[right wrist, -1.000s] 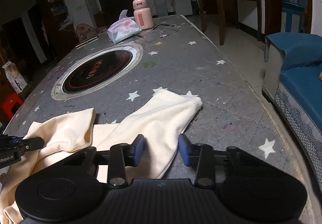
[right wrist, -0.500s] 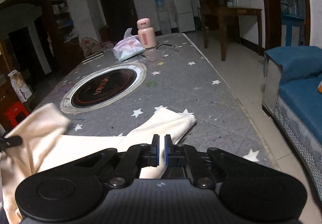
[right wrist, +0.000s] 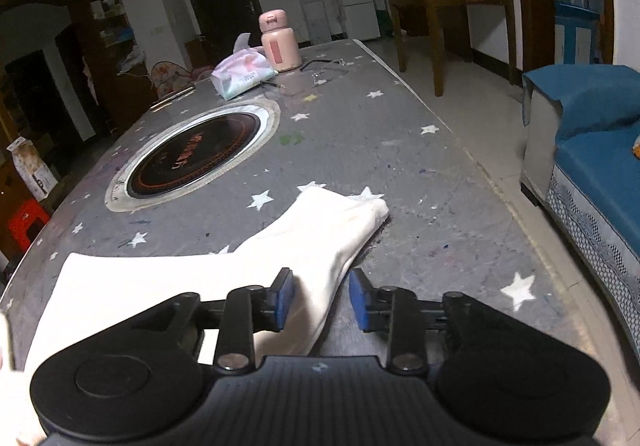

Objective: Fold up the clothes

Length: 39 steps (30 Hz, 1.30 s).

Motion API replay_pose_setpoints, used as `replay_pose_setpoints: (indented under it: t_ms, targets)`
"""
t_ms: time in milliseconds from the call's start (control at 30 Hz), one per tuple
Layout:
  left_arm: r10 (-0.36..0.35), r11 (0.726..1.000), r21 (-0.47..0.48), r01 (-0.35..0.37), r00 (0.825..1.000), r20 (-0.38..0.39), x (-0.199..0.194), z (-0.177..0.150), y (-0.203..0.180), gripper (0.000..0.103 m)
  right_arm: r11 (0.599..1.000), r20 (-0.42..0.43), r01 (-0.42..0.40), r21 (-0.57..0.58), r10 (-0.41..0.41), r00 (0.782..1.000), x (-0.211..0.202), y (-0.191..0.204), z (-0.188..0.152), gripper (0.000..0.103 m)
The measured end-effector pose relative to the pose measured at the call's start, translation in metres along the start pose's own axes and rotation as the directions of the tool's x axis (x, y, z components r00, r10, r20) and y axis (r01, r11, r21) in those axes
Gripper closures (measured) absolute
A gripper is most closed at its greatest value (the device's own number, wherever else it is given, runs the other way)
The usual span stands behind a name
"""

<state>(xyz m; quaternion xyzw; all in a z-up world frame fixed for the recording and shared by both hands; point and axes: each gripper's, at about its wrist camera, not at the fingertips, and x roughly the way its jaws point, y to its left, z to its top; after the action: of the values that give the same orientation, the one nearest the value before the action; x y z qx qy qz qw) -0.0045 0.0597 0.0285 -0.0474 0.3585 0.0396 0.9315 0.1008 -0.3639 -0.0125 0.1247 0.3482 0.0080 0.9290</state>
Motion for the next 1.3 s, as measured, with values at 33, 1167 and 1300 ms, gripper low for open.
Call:
replay_pose_setpoints:
  t_ms: [33, 1167, 1300]
  targets:
    - [-0.001, 1.0, 0.006, 0.001, 1.0, -0.004, 0.0, -0.001, 0.0, 0.099, 1.0, 0.003, 0.003, 0.005, -0.003, 1.0, 0.004, 0.0, 0.0, 0.066]
    - [-0.192, 0.958, 0.219, 0.186, 0.981, 0.009, -0.03, -0.001, -0.043, 0.065, 0.969, 0.193, 0.222, -0.107, -0.198, 0.961, -0.178, -0.055, -0.05, 0.091]
    - [-0.297, 0.909, 0.3, 0.288, 0.955, -0.017, -0.042, -0.011, -0.067, 0.061, 0.977, 0.15, 0.074, -0.201, -0.044, 0.988, -0.174, -0.023, -0.051, 0.084]
